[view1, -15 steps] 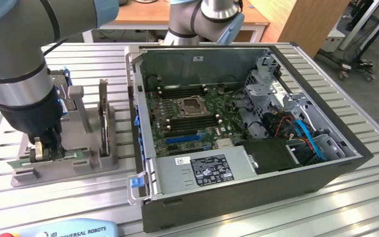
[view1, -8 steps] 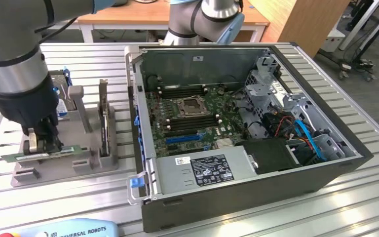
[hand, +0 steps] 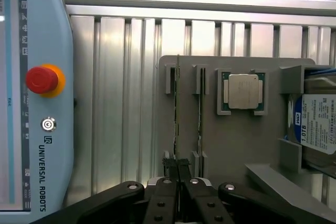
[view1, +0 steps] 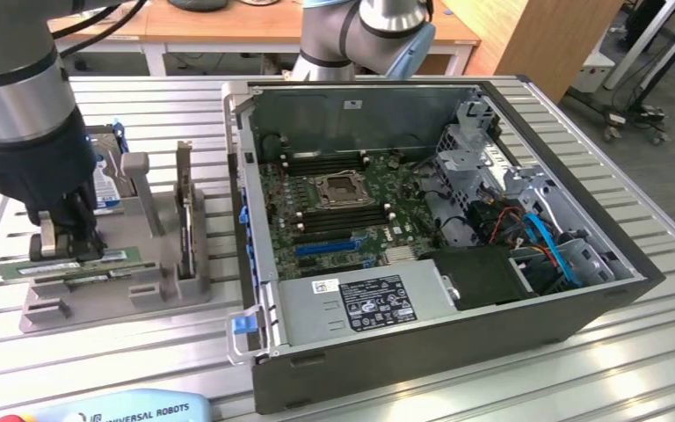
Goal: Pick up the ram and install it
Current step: 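Pick up the ram and move it above insertion slot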
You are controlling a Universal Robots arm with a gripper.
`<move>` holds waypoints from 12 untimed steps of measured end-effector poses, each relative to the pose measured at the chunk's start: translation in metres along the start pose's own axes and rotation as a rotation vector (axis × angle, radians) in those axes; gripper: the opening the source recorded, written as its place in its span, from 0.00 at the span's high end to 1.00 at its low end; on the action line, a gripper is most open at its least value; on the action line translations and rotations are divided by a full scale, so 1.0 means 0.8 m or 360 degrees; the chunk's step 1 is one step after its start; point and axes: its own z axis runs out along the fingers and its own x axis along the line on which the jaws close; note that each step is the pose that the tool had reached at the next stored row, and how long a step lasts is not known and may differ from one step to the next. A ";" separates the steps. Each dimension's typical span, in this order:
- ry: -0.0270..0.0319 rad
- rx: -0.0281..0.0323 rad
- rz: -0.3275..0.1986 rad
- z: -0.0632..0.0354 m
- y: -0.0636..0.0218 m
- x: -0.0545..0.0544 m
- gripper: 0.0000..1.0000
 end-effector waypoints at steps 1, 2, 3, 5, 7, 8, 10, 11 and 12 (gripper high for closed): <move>0.00000 0.00000 0.0000 -0.003 0.000 0.000 0.89; -0.00001 0.00001 0.0000 -0.005 0.000 0.000 0.89; -0.00001 0.00002 0.0000 -0.008 0.000 0.000 0.89; -0.00001 0.00004 0.0000 -0.012 0.000 0.000 0.89; 0.00000 0.00005 0.0000 -0.016 0.001 0.000 0.89; -0.00001 0.00007 0.0000 -0.019 0.001 0.000 0.89; 0.00000 0.00007 0.0000 -0.023 0.001 0.000 0.89; 0.00000 0.00011 0.0000 -0.026 0.001 0.000 0.89; 0.00000 0.00012 0.0000 -0.029 0.001 -0.001 0.89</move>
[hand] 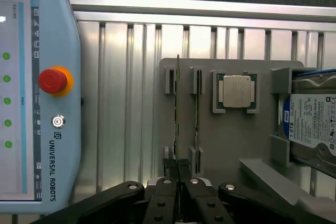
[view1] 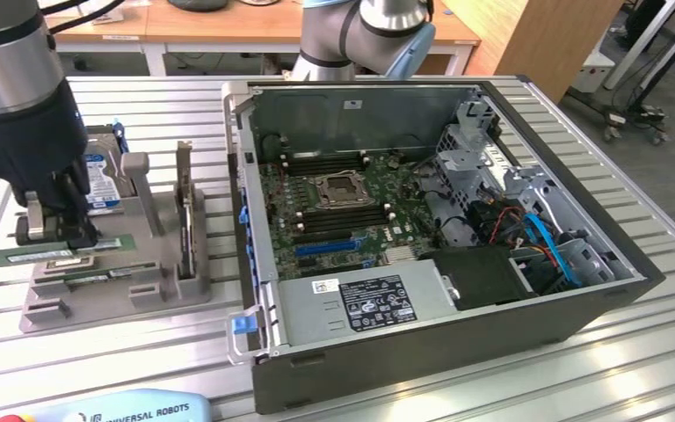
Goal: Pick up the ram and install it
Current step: 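Pick up the ram and move it above insertion slot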
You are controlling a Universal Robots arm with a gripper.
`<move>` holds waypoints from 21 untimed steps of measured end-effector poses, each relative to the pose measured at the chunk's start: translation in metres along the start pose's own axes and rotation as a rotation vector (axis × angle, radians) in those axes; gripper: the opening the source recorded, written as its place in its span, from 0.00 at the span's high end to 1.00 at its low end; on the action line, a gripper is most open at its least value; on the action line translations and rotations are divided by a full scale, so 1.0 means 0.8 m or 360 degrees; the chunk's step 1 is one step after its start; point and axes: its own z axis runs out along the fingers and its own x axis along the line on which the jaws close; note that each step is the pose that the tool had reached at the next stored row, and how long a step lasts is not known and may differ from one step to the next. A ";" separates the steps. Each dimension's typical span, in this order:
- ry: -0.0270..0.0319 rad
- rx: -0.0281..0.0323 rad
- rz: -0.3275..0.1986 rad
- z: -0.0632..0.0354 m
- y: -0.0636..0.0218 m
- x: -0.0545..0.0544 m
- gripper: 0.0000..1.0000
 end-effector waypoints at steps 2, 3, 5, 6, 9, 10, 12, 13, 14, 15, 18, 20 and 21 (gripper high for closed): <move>-0.00001 0.00001 0.0000 -0.006 0.000 0.000 0.89; 0.00000 0.00003 0.0000 -0.009 0.000 0.000 0.89; -0.00001 0.00005 0.0000 -0.015 0.001 0.000 0.89; 0.00000 0.00003 0.0000 -0.018 0.001 0.000 0.89; 0.00000 0.00002 0.0000 -0.026 0.001 0.000 0.89; 0.00000 0.00003 0.0000 -0.029 0.001 -0.001 0.89; 0.00000 0.00002 0.0000 -0.034 0.001 -0.001 0.89; 0.00000 0.00003 0.0000 -0.036 0.001 -0.001 0.89; 0.00000 0.00003 0.0000 -0.039 0.001 -0.001 0.89; 0.00000 0.00003 0.0000 -0.041 0.001 -0.001 0.89; 0.00000 0.00004 0.0000 -0.046 0.002 -0.001 0.89; 0.00000 0.00002 0.0000 -0.049 0.002 -0.001 0.89; 0.00000 0.00003 0.0000 -0.051 0.002 -0.001 0.89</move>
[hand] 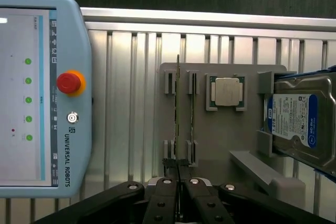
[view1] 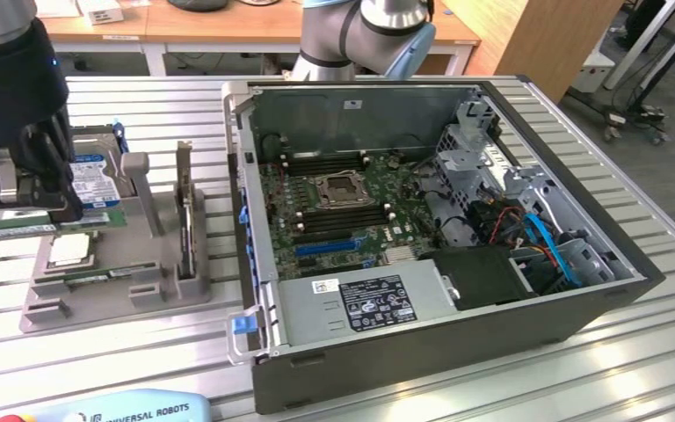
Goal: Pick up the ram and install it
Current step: 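Pick up the ram and move it above insertion slot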
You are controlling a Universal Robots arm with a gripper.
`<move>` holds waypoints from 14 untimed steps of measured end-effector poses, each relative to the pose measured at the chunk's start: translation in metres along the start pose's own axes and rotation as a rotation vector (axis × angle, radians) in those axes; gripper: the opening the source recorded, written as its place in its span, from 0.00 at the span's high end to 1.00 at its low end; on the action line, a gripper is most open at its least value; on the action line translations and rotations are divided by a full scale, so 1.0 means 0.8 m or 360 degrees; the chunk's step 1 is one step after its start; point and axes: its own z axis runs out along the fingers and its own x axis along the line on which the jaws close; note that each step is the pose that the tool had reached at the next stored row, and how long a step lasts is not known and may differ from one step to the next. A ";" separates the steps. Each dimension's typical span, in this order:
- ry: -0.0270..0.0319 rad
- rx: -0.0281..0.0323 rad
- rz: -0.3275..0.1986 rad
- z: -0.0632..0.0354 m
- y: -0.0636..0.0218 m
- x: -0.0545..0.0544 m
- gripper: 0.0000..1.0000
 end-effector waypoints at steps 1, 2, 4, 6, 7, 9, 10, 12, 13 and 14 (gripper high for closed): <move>-0.00001 0.00001 0.0000 -0.002 0.000 0.000 0.89; 0.00000 0.00000 0.0000 -0.004 0.000 0.000 0.89; 0.00000 0.00001 0.0000 -0.010 0.000 0.000 0.89; 0.00000 0.00001 0.0000 -0.015 0.001 0.000 0.89; -0.00001 0.00001 0.0000 -0.017 0.001 0.000 0.89; 0.00001 -0.00002 0.0000 -0.022 0.001 0.000 0.89; -0.00001 0.00000 0.0000 -0.024 0.001 0.000 0.89; 0.00000 0.00001 0.0000 -0.029 0.001 0.000 0.89; 0.00001 0.00000 0.0000 -0.031 0.001 -0.001 0.89; 0.00000 0.00000 0.0000 -0.034 0.001 -0.001 0.89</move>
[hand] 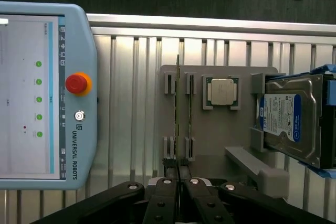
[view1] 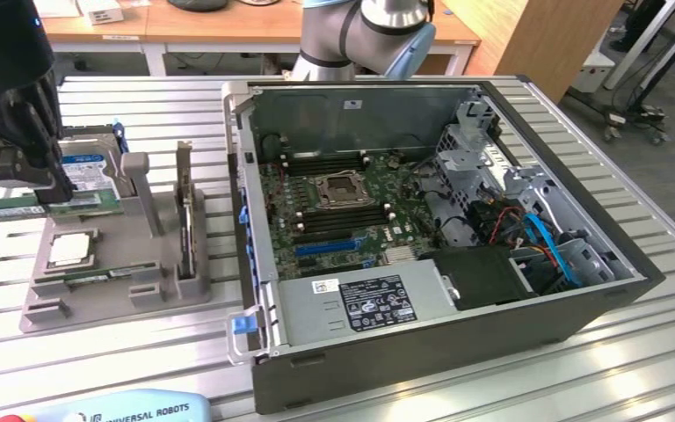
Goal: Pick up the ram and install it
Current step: 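Pick up the ram and move it above insertion slot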
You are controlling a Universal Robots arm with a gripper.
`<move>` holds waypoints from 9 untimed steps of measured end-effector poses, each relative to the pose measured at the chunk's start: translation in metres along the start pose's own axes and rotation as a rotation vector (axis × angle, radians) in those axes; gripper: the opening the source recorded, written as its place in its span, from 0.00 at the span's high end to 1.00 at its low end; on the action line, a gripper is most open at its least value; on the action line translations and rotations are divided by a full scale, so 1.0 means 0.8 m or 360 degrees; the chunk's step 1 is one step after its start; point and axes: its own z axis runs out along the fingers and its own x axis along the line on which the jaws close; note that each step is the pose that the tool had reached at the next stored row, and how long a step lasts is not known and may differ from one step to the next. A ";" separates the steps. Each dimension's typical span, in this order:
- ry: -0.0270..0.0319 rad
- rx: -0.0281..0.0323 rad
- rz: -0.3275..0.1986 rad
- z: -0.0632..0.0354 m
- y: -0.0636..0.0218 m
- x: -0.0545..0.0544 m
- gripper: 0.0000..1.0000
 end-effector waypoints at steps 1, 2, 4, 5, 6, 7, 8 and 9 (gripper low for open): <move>0.00001 -0.00001 0.0000 -0.003 0.000 0.000 0.89; 0.00000 0.00000 0.0000 -0.005 0.000 0.000 0.89; 0.00000 0.00000 0.0000 -0.010 0.000 0.000 0.89; 0.00000 0.00000 0.0000 -0.012 0.000 0.000 0.89; 0.00000 0.00000 0.0000 -0.015 0.001 0.000 0.89; 0.00000 0.00000 0.0000 -0.017 0.001 0.000 0.89; 0.00000 0.00002 0.0000 -0.019 0.001 0.000 0.89; 0.00000 0.00001 0.0000 -0.021 0.001 0.000 0.89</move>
